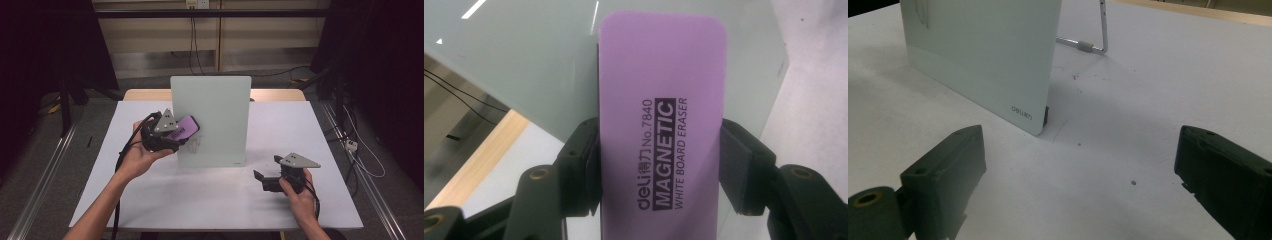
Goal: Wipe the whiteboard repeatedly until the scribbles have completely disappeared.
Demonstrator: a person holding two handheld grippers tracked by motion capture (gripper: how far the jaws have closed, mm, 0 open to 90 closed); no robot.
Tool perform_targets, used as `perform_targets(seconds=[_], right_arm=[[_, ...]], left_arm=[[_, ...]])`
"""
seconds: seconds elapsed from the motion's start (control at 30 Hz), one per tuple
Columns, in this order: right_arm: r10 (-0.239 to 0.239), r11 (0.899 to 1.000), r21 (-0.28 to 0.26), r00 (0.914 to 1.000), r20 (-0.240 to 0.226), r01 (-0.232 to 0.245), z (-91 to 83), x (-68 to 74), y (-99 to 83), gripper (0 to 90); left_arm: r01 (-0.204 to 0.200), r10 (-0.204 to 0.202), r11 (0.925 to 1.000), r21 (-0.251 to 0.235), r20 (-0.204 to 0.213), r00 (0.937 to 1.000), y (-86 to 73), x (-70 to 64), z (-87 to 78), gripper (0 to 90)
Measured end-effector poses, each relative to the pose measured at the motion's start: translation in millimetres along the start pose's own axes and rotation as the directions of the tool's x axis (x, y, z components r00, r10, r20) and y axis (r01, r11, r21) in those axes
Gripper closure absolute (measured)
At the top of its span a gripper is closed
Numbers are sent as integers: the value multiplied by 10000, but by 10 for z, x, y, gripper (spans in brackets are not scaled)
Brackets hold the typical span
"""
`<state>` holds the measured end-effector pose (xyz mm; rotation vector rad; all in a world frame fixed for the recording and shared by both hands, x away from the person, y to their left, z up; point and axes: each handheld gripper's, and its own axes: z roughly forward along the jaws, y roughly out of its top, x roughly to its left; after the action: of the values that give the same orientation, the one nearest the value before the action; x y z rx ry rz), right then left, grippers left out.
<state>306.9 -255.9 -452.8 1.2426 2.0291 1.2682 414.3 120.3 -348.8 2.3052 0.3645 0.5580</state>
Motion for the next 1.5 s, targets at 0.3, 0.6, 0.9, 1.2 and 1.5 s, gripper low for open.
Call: perform_targets(seconds=[0.3, 0.6, 0.9, 1.2, 1.5], right_arm=[[-7, 10000, 0, 10000, 6, 7, 0, 4, 2, 62], [2, 10000, 7, 10000, -6, -2, -2, 5, 1, 62], [-6, 10000, 7, 10000, -7, 6, -2, 4, 1, 62], [-51, 10000, 32, 10000, -1, 51, 4, 3, 0, 62], [-15, 10000, 36, 10000, 4, 15, 2, 2, 0, 62]], left_arm=[[-170, 160, 9994, 305, 302, 9994, -69, -106, 99, 409], [-372, 333, 9972, 641, 619, 9975, -100, -218, 208, 409], [-734, 617, 9909, 1127, 1039, 9927, -150, -327, 323, 409], [-927, 762, 9867, 1332, 1242, 9893, -126, -399, 397, 409], [-267, 246, 9988, 401, 501, 9984, 100, -154, 179, 409]])
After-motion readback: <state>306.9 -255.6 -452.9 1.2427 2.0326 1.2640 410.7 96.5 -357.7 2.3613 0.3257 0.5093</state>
